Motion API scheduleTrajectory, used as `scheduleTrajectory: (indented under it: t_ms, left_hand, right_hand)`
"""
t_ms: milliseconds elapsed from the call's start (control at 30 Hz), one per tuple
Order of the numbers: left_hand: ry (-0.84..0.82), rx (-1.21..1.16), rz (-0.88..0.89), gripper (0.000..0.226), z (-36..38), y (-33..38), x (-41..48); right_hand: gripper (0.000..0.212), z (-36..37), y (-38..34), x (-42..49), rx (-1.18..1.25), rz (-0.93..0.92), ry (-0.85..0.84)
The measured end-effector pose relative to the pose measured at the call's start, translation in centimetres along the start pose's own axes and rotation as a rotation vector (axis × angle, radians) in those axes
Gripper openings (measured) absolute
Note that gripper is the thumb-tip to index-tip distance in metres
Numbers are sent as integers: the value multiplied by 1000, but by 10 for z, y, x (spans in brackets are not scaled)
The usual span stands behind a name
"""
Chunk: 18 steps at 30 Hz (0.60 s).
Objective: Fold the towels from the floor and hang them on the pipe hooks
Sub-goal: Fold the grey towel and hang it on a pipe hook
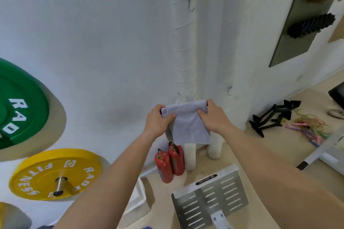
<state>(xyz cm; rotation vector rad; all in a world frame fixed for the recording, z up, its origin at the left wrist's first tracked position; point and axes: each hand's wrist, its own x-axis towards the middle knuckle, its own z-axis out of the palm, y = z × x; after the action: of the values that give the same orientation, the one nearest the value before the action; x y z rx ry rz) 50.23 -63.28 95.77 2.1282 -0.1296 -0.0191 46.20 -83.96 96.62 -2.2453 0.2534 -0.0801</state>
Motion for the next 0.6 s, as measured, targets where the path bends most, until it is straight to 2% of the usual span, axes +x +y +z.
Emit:
scheduleTrajectory:
  t_ms: [200,300,433,600]
  left_hand:
    - [48,-104,48,26,-14,33,71]
    - [58,-151,128,22,-27,59,111]
    - [120,-196,271,22,-44,105,165]
    - [156,-249,396,26,-48,171,215]
  right_hand:
    - [27,-18,-31,74,43,-32,98]
    - [28,-34,-59,111,90,-73,162]
    - [42,-69,-99,150,171,-168,252]
    - [45,-125,-135,198,208,-233,379]
